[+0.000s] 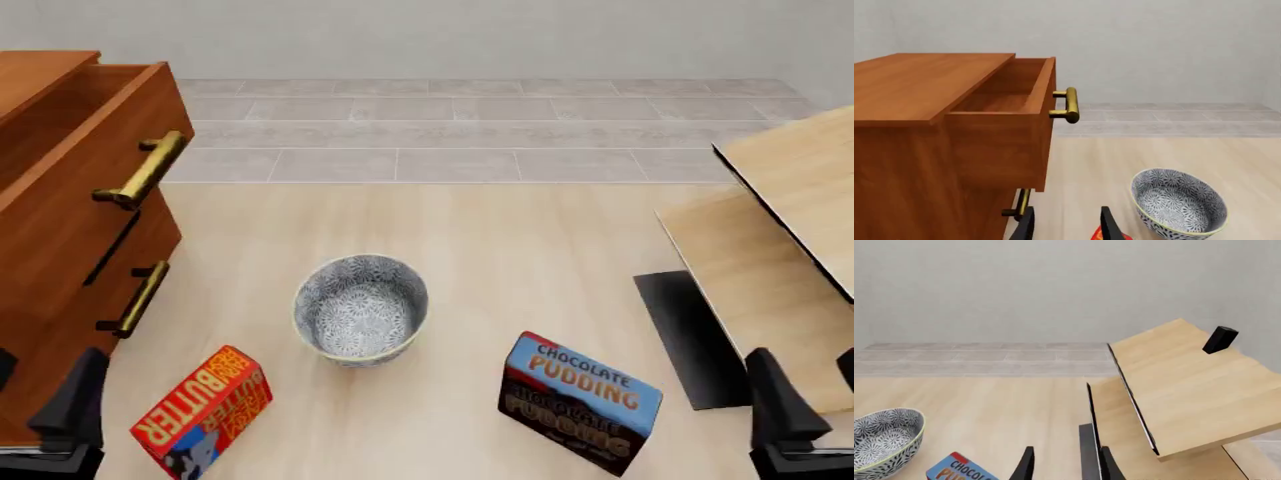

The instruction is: Close the top drawer of the cabinet.

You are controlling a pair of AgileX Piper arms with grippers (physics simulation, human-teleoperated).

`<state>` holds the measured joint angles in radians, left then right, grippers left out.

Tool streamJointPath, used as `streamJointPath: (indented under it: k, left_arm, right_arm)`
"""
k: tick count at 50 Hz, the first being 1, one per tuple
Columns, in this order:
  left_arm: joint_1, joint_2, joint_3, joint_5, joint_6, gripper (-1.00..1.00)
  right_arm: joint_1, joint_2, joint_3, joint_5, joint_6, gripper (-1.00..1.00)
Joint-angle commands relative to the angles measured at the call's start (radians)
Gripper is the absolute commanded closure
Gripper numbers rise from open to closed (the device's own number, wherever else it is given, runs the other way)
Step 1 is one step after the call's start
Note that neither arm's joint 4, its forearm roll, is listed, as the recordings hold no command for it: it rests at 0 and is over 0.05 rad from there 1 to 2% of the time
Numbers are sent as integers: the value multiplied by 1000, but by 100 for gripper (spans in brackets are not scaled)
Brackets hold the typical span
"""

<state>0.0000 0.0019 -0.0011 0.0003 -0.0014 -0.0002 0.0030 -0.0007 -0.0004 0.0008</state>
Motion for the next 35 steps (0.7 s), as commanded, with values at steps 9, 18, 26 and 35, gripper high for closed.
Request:
streamJointPath:
  k: [9,18,26,35]
  left_arm:
    - [36,42,-1,-22,-1,-100]
    - [59,7,-5,16,6,-100]
    - [5,5,-25,6,82,-100]
    - [-3,49,-50,-42,133,-100]
  right_arm:
    - [7,1,-1,15,24,-100]
    - [28,-2,-1,1,14,-100]
    - [29,-3,0,1,12,-100]
    - [29,-3,0,-7,11,-100]
